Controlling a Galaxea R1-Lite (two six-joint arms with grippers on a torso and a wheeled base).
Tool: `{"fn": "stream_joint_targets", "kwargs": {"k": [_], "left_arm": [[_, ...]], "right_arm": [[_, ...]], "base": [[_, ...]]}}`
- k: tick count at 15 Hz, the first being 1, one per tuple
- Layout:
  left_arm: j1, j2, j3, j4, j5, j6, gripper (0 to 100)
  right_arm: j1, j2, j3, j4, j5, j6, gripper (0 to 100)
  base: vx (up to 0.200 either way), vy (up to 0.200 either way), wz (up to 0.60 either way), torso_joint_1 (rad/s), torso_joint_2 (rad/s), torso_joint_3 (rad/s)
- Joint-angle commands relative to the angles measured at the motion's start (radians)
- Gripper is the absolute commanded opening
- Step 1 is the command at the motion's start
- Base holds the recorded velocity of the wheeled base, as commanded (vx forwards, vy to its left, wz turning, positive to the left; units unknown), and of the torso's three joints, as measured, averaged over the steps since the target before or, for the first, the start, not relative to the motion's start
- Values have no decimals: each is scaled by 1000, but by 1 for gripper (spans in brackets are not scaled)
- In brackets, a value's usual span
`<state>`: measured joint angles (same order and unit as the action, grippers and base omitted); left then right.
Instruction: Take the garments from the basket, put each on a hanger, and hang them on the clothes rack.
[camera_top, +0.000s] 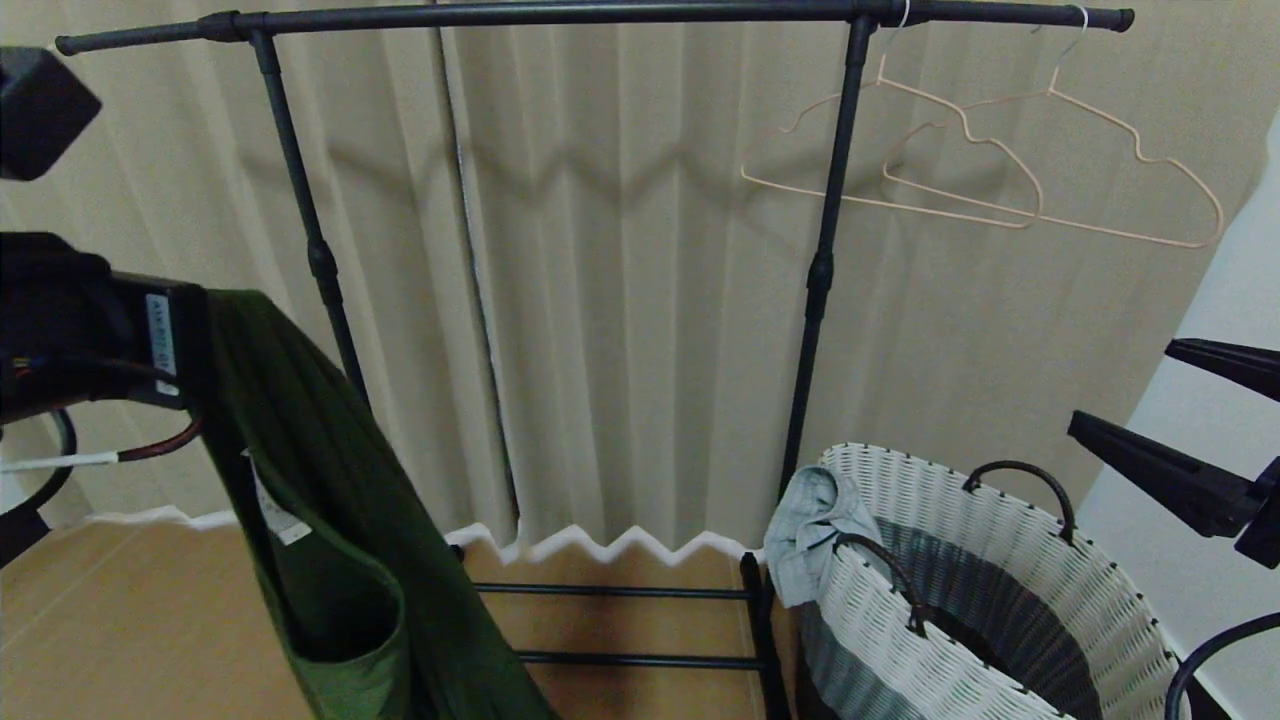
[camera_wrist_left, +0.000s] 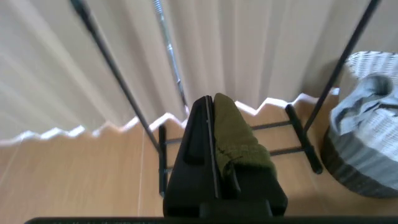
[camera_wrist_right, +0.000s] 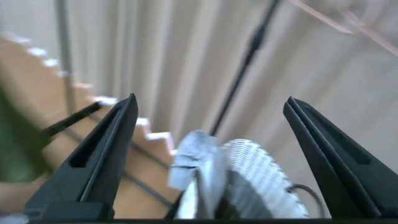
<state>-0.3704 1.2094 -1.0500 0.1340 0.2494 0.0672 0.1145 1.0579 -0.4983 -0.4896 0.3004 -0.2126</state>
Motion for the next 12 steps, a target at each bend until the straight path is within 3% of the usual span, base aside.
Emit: {"fn": "stream_joint_targets", "kwargs": {"k": [1, 3, 5, 8, 12], "left_arm": [[70, -102, 120, -60, -53, -10, 0], [140, -134, 237, -191, -137, -14, 0], [215, -134, 321, -260, -156, 8, 0], [220, -159, 424, -327, -171, 0, 0], [220, -197, 527, -416, -279, -3, 0]], "right_arm": [[-33, 1, 58, -38, -7, 4, 100], [-87, 4, 96, -81, -7, 16, 100], [-136, 7, 109, -90, -9, 15, 100], [-203, -42, 138, -89, -7, 18, 100], [-208, -56, 164, -83, -9, 15, 100]], "base": [[0, 0, 0, 0, 0, 0], [0, 0, 0, 0, 0, 0], [0, 0, 0, 0, 0, 0], [0, 0, 0, 0, 0, 0], [0, 0, 0, 16, -77, -49]]}}
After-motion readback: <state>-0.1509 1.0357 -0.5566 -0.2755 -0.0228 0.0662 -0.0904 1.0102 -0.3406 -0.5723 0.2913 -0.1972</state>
